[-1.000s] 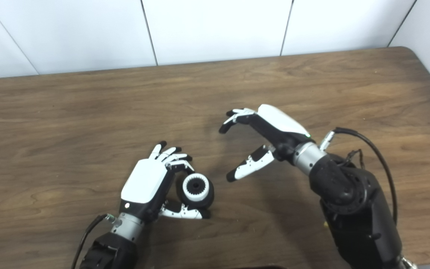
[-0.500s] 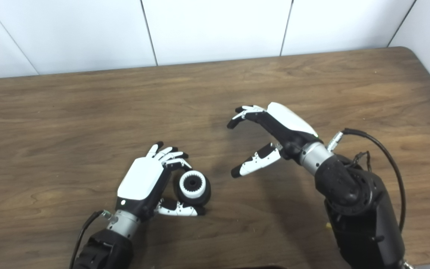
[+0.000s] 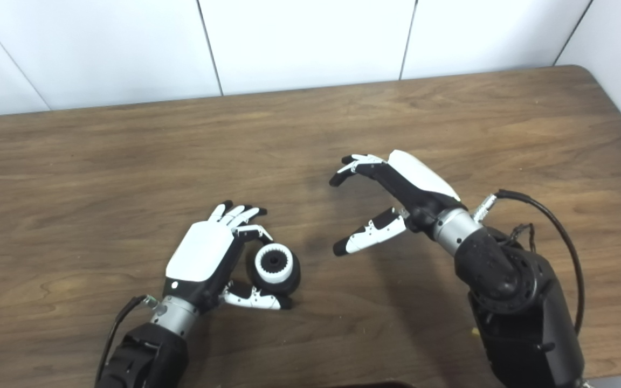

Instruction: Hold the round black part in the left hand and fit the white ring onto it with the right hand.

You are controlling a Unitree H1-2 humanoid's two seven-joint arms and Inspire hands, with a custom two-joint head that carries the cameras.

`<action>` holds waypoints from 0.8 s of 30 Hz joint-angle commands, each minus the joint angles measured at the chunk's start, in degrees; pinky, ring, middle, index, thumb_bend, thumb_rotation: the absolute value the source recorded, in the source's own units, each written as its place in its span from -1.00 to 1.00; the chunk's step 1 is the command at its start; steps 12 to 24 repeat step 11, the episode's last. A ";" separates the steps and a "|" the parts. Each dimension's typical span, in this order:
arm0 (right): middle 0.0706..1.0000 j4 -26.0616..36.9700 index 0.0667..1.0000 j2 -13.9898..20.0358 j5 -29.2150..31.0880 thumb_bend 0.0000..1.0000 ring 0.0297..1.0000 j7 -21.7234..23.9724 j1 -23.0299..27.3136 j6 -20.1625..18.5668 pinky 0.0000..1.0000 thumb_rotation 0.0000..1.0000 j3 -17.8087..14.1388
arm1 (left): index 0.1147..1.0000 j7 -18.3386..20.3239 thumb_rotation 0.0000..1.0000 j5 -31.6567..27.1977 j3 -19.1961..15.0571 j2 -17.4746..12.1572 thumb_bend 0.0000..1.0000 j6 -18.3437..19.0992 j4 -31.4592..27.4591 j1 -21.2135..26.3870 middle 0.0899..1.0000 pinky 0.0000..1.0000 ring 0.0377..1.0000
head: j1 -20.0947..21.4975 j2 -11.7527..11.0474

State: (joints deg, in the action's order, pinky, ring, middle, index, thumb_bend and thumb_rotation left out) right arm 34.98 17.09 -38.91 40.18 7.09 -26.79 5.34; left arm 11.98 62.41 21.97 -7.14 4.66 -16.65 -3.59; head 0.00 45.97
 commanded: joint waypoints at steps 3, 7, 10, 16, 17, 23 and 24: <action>0.81 0.02 0.42 0.42 0.51 1.00 0.90 -2.43 1.09 0.19 0.73 -0.39 -0.18 | 1.00 3.14 -0.33 -0.44 -3.37 -1.91 1.00 3.88 -0.53 -0.64 0.81 1.00 0.87 | -0.26 -0.12; 0.80 -0.67 0.41 0.46 1.00 1.00 0.90 -3.17 1.37 0.26 0.71 -0.39 -0.04 | 1.00 6.86 -0.36 -3.78 -5.60 -2.59 1.00 4.45 -3.33 -1.12 0.82 1.00 0.88 | -0.64 -0.27; 0.80 -1.20 0.41 0.53 1.68 1.00 0.90 -3.80 1.56 0.35 0.71 -0.40 0.03 | 0.98 9.17 -0.40 -6.50 -7.09 -2.88 1.00 5.31 -5.23 -1.38 0.84 1.00 0.90 | -0.95 -0.32; 0.80 -1.36 0.41 0.56 1.76 1.00 0.90 -3.88 1.64 0.32 0.71 -0.39 0.10 | 0.91 9.53 -0.41 -7.14 -7.58 -3.08 1.00 5.53 -5.84 -1.46 0.84 1.00 0.91 | -0.95 -0.32; 0.80 -1.36 0.41 0.56 1.76 1.00 0.90 -3.88 1.64 0.32 0.71 -0.39 0.10 | 0.91 9.53 -0.41 -7.14 -7.58 -3.08 1.00 5.53 -5.84 -1.46 0.84 1.00 0.91 | -0.95 -0.32; 0.80 -1.36 0.41 0.56 1.76 1.00 0.90 -3.88 1.64 0.32 0.71 -0.39 0.10 | 0.91 9.53 -0.41 -7.14 -7.58 -3.08 1.00 5.53 -5.84 -1.46 0.84 1.00 0.91 | -0.95 -0.32; 0.80 -1.36 0.41 0.56 1.76 1.00 0.90 -3.88 1.64 0.32 0.71 -0.39 0.10 | 0.91 9.53 -0.41 -7.14 -7.58 -3.08 1.00 5.53 -5.84 -1.46 0.84 1.00 0.91 | -0.95 -0.32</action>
